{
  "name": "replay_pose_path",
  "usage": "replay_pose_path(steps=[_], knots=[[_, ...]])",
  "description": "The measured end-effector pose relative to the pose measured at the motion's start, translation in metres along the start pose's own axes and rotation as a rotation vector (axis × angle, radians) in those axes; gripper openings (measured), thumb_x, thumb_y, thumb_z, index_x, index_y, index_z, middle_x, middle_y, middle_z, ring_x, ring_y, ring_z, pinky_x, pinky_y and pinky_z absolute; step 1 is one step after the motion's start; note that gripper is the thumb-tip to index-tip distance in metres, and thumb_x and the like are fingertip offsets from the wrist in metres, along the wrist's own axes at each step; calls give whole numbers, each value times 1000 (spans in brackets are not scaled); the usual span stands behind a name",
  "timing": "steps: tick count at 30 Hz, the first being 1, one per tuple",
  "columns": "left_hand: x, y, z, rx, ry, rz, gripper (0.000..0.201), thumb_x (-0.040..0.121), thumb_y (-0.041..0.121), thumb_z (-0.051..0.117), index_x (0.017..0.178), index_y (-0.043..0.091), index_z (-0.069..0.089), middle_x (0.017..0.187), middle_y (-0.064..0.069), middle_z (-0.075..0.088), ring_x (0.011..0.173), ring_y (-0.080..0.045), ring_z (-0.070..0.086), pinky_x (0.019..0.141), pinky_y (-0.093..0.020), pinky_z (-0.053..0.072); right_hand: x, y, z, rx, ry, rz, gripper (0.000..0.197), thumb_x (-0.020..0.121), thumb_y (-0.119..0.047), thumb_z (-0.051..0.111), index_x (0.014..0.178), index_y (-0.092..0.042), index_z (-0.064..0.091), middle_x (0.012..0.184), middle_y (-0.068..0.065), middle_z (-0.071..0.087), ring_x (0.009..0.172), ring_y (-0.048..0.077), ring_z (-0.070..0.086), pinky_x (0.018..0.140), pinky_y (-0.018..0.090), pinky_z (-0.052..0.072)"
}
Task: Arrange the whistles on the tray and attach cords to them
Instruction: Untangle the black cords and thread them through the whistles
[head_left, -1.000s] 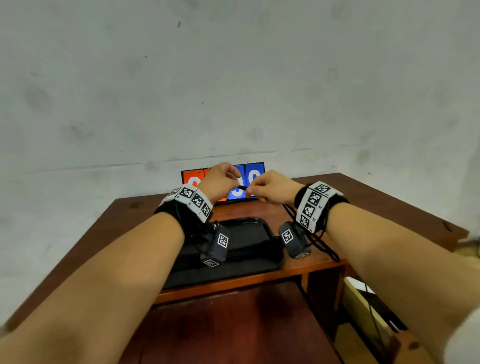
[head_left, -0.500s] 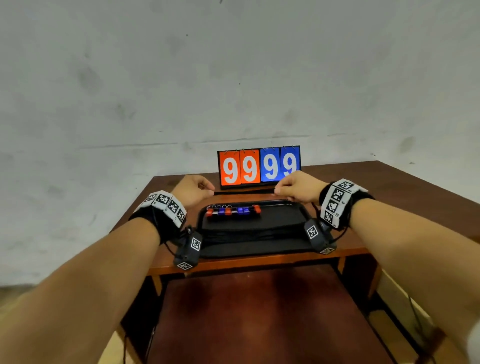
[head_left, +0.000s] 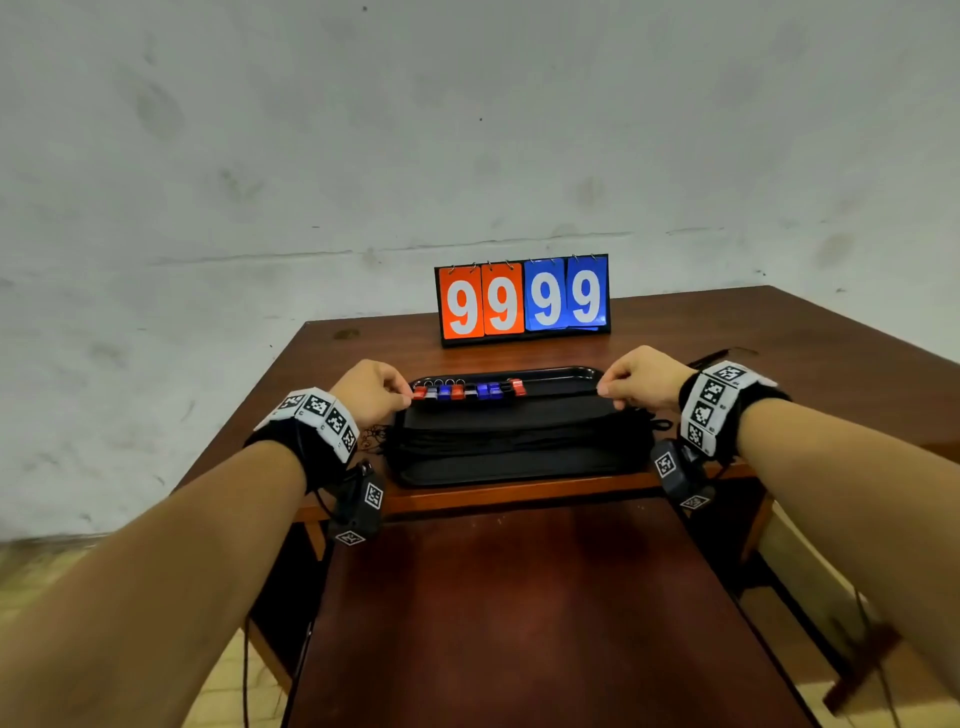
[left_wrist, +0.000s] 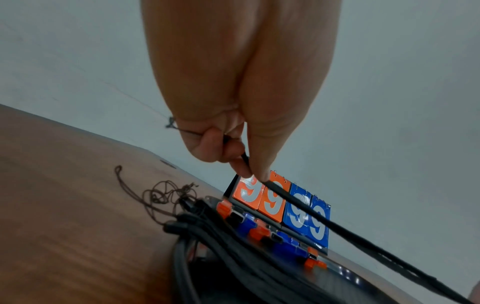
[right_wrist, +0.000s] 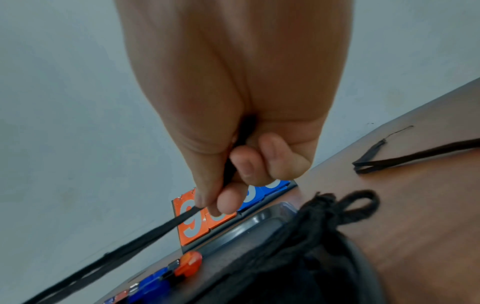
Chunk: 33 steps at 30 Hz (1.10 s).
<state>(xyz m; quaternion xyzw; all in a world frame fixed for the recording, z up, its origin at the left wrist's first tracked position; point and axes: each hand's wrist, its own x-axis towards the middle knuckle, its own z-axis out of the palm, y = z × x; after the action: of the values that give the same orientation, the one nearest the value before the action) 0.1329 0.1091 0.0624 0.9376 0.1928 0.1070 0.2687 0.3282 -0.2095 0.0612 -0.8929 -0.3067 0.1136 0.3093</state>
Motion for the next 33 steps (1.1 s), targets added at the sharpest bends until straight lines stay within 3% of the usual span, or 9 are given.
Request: replay_pose_path(steps=[3, 5, 10, 14, 19, 23, 26, 33], knots=[[-3, -1, 2, 2, -34, -27, 10, 86, 11, 70, 78, 17, 70, 79, 4, 67, 76, -12, 62, 63, -18, 42, -1, 12, 0, -4, 60, 39, 9, 85, -19, 73, 77, -15, 76, 60, -1, 70, 54, 8, 58, 58, 23, 47], [-4, 1, 3, 9, -59, -37, 9, 85, 10, 71, 77, 16, 71, 78, 5, 67, 75, -10, 62, 64, -19, 43, -3, 17, 0, -19, 73, 64, 9, 84, -20, 75, 78, -14, 76, 62, -1, 70, 48, 4, 55, 56, 21, 45], [-3, 3, 13, 51, -81, -87, 9, 82, 11, 74, 76, 17, 73, 80, 1, 70, 79, -13, 64, 71, -24, 47, -3, 28, 1, 34, 10, 157, 13, 94, -12, 61, 89, -8, 72, 70, 7, 70, 48, 14, 51, 48, 26, 46], [-1, 3, 19, 80, -89, -132, 15, 84, 5, 69, 76, 18, 73, 85, -1, 70, 84, -15, 65, 74, -25, 49, -3, 35, -1, 44, 45, 151, 9, 88, -11, 68, 82, -6, 73, 69, 9, 72, 47, 14, 52, 48, 25, 47], [-1, 4, 19, 121, -80, -151, 19, 87, 3, 65, 80, 18, 75, 94, -4, 70, 90, -18, 64, 78, -27, 49, -3, 39, -5, -51, 87, 144, 9, 82, -17, 77, 75, -12, 74, 70, 4, 72, 58, 12, 61, 56, 24, 50], [-2, 3, 18, 151, -107, -137, 19, 85, 5, 68, 79, 20, 77, 95, -2, 71, 91, -17, 65, 81, -28, 51, -3, 39, -5, -37, 86, 154, 8, 87, -12, 70, 81, -11, 75, 72, 2, 70, 57, 9, 58, 51, 19, 43], [-3, 5, 18, 184, -120, -133, 19, 84, 5, 70, 77, 21, 77, 93, 0, 71, 91, -16, 65, 81, -28, 51, -5, 39, -5, -54, 70, 150, 3, 82, -13, 76, 79, -14, 77, 77, -1, 71, 65, 10, 60, 54, 19, 44], [-6, 6, 16, 249, -113, -118, 16, 80, 7, 74, 73, 21, 72, 86, -1, 72, 83, -15, 66, 71, -25, 49, -2, 38, -1, -90, 107, 177, 7, 77, -19, 81, 75, -15, 76, 81, 2, 73, 79, 19, 68, 66, 27, 53]])
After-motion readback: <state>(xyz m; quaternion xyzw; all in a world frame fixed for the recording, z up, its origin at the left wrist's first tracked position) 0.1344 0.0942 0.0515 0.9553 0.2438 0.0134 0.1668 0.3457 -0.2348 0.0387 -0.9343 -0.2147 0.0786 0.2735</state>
